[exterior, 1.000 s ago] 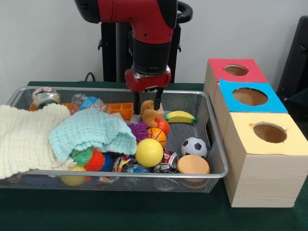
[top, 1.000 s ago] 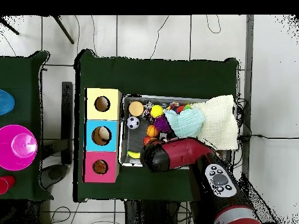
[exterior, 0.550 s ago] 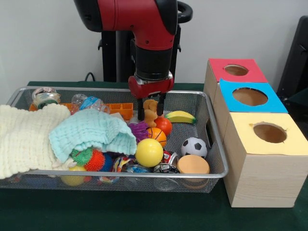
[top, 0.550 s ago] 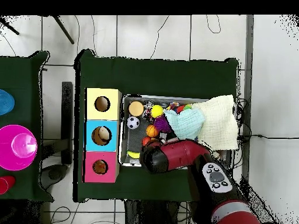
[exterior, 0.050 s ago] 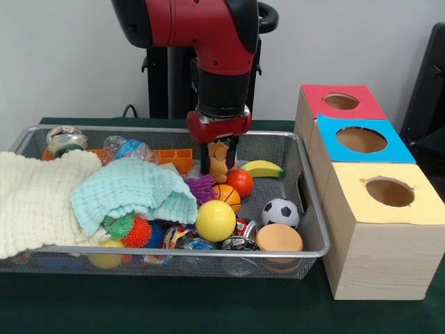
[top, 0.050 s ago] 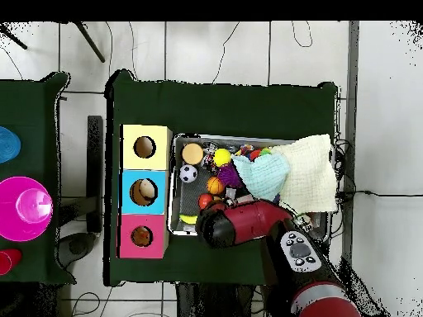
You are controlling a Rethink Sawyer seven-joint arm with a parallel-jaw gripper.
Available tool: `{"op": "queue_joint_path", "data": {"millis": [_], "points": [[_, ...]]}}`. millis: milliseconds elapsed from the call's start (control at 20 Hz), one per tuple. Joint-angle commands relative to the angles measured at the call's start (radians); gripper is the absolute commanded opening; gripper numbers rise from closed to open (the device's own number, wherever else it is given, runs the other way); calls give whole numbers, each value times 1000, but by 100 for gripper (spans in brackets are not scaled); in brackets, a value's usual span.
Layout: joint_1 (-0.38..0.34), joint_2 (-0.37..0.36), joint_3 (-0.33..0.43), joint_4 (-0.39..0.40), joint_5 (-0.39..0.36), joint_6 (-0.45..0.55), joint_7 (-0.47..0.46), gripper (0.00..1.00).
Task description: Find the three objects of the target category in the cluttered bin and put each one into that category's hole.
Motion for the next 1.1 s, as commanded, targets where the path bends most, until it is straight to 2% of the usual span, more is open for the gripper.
{"op": "queue_joint_path", "data": {"millis": [50,550,1100], "points": [[5,44,-31,1,21,-7,159,0],[4,37,-23,0,28,-7,143,0],[0,-95,30,51,117,125,98,0]]}}
